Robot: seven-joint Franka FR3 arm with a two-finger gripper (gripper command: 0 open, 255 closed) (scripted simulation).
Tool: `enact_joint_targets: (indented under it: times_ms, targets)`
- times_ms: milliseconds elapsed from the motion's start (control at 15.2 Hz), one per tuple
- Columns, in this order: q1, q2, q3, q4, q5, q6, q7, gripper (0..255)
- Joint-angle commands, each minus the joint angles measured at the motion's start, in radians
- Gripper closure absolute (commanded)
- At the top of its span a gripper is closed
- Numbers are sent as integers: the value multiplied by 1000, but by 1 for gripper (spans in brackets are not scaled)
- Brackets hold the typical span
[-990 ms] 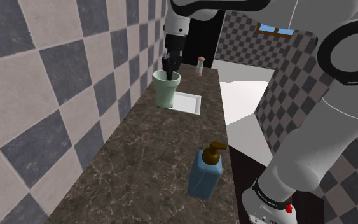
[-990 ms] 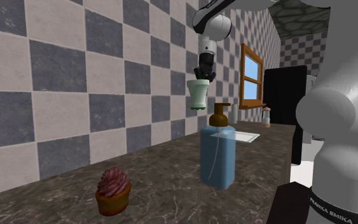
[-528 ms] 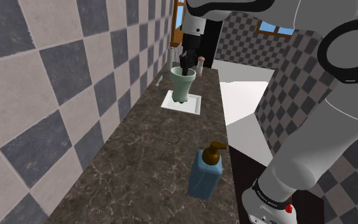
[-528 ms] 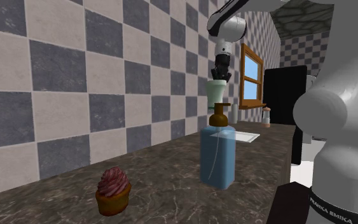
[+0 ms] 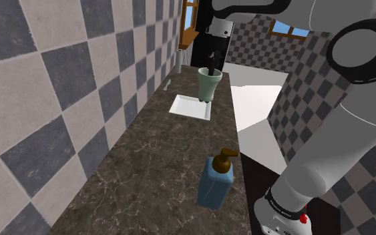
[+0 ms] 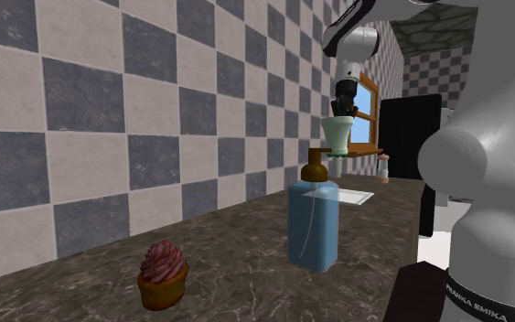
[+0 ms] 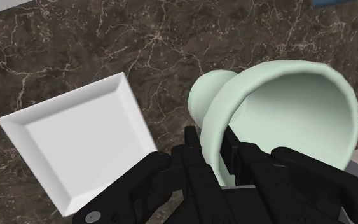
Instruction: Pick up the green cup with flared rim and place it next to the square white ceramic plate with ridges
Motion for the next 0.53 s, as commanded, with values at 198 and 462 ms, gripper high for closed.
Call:
enact_joint_targets:
  times_ms: [198,462]
  targets:
    - [-58,40,-64,53,-9,-23,-122,255]
    - [-107,96,-113,121,-7,-44,-219,255]
